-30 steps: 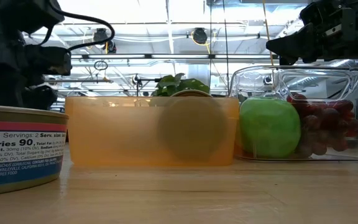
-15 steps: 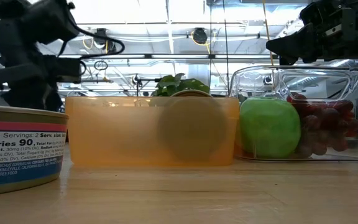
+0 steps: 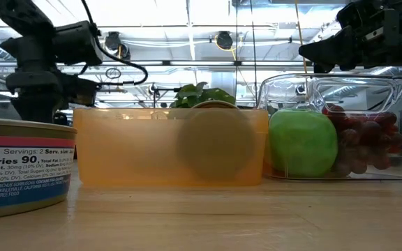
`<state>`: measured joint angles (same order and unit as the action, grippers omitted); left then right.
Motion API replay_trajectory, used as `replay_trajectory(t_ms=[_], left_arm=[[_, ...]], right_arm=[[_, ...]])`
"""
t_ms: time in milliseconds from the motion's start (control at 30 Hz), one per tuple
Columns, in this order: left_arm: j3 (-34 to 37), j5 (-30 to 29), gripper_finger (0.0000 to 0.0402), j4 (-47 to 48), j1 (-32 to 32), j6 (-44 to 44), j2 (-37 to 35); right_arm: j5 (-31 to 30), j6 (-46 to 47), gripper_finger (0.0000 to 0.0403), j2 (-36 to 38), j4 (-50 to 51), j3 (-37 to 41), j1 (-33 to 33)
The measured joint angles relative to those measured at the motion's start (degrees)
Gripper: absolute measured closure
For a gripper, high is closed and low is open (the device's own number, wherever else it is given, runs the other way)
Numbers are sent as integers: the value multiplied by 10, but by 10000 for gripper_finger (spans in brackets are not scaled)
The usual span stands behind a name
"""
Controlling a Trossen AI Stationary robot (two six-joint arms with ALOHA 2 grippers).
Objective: Pick & Place Food Item
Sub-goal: Put the green tuna can into the orange bin
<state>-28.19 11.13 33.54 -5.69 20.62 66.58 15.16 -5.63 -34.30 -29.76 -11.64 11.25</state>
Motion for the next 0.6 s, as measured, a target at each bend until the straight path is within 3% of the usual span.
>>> replay_trajectory(t_ms=[333,533,600], left_arm=[[-22,87,12,-39,-33,0,-2],[-12,71,12,-33,-32,-16,16],[-8,35,12,-31,-32,-21,32]], right_arm=[[0,0,403,0,0,0,0],[0,0,403,0,0,0,0],[0,0,403,0,0,0,0]])
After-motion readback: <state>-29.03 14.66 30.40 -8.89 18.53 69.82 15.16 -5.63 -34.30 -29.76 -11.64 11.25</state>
